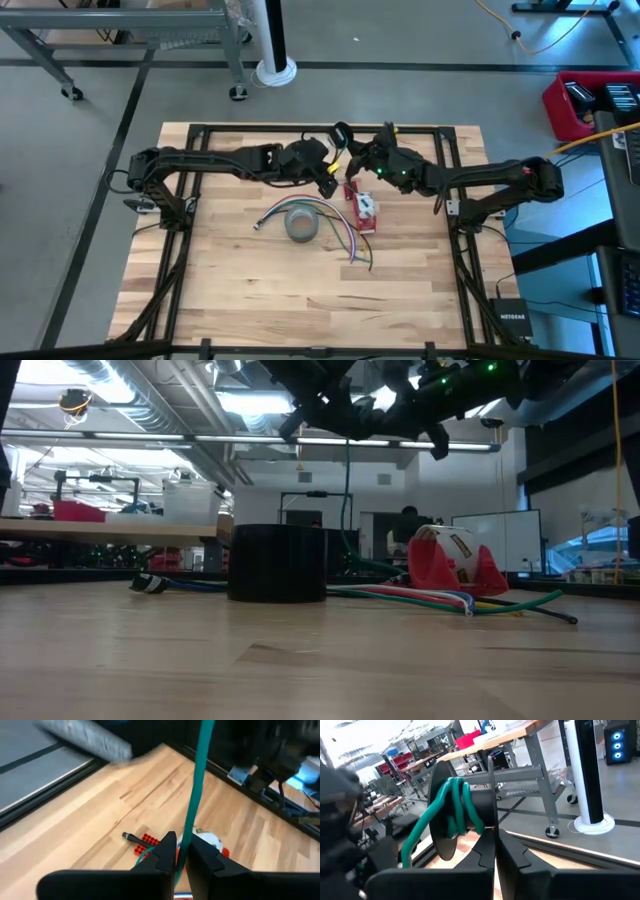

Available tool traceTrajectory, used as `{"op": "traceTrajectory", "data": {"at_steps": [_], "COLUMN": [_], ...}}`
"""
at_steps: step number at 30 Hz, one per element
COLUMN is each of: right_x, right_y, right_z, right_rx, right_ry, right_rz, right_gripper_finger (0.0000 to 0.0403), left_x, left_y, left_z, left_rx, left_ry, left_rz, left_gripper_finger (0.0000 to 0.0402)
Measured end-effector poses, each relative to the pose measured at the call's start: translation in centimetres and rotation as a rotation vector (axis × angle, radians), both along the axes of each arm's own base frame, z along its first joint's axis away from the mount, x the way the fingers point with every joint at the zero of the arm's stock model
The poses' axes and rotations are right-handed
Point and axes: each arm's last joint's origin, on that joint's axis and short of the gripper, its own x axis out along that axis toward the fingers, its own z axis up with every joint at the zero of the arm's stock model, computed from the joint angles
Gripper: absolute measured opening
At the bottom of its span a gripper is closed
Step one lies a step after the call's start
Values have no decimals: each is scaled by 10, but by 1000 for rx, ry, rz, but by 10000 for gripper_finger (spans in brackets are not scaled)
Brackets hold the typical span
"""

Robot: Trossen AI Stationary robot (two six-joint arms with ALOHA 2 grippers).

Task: Coil cords
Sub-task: Coil the green wire into the spool

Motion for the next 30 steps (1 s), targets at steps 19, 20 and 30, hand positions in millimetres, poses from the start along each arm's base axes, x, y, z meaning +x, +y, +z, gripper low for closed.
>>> {"op": "traceTrajectory", "data": {"at_steps": [19,20,30], "right_x": [-7,-8,-8], "right_y": [1,2,3], "right_z": [9,9,17], "right_rx": [-3,-2,-8], "right_ry": [-17,-17,-81], "right_rz": [4,13,74], "right_gripper_finger": [3,3,3], "left_x": [-3,-4,9], "left_y": [-1,-1,-2], "left_z": [-4,-5,-13], "left_rx": [32,40,63], "left_ry": [69,77,35], "left_rz": [13,25,18], "left_gripper_finger": [8,8,3]}}
